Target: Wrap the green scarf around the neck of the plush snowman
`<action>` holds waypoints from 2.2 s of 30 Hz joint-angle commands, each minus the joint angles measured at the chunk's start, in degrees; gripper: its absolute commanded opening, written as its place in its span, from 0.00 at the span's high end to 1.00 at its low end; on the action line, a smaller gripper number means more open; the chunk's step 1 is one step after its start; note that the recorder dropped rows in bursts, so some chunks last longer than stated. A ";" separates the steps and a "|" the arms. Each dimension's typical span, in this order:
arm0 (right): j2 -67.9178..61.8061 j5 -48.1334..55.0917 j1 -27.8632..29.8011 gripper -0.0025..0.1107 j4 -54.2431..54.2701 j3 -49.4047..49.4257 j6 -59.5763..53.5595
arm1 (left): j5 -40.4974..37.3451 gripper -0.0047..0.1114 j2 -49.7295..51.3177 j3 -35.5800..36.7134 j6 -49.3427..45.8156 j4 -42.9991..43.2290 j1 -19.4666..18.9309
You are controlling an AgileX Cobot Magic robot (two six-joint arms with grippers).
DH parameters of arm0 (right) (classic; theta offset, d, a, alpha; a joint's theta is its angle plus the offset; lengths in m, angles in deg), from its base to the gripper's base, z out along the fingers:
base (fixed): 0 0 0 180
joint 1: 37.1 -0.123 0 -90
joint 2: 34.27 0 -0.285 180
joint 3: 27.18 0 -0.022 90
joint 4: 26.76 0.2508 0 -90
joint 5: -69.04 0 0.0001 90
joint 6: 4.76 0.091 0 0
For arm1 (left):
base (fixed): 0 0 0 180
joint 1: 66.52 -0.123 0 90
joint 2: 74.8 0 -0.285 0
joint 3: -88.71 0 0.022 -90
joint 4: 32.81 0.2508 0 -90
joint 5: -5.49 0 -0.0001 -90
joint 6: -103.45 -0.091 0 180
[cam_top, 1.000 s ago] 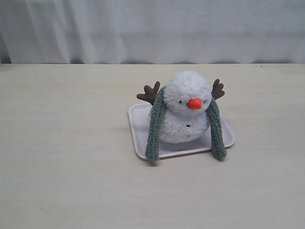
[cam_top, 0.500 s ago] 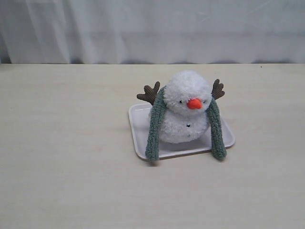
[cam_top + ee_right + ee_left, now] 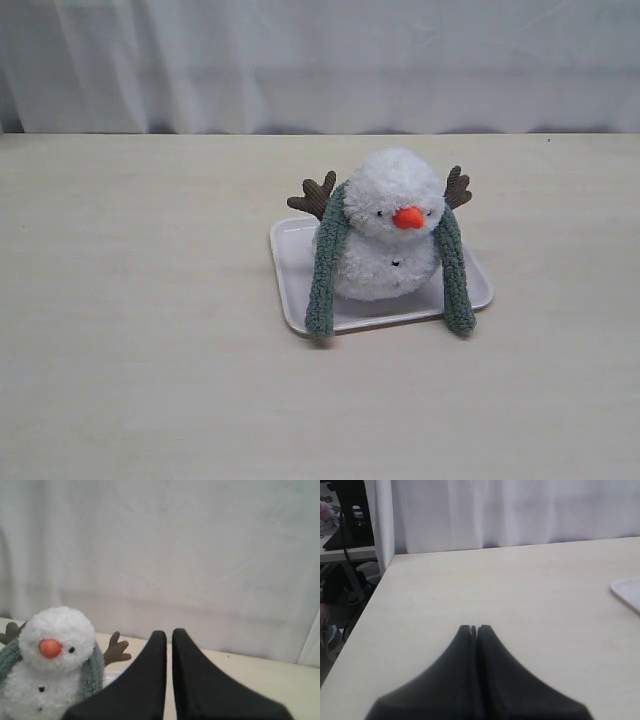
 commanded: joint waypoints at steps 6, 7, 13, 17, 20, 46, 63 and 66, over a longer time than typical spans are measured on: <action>0.30 2.92 0.23 0.94 -3.31 1.69 8.47 | 0.41 0.96 -0.12 0.17 -0.22 -0.17 0.06; 0.30 3.03 0.23 0.94 -3.98 1.69 9.81 | 0.41 0.96 -0.12 0.17 -0.22 -0.17 0.06; 0.30 8.63 0.23 0.94 -5.05 1.69 12.52 | 0.41 0.96 -0.12 0.17 -0.22 -0.17 0.06; 0.30 12.66 0.23 0.94 -4.90 1.69 12.52 | 0.41 0.96 -0.12 0.17 -0.22 -0.17 0.06; 0.30 16.21 0.23 0.94 -4.90 1.69 12.52 | 0.41 0.96 -0.12 0.17 -0.22 -0.17 0.06; 0.30 19.23 0.23 0.94 -3.62 1.69 12.52 | 0.14 0.96 -0.12 0.17 -0.22 -0.40 0.06; 0.30 19.23 0.23 0.94 -3.62 1.69 12.52 | 0.14 0.96 -0.12 0.17 -0.22 -0.40 0.06; 0.30 19.23 0.23 0.94 -3.62 1.69 12.52 | 0.14 0.96 -0.12 0.17 -0.22 -0.40 0.06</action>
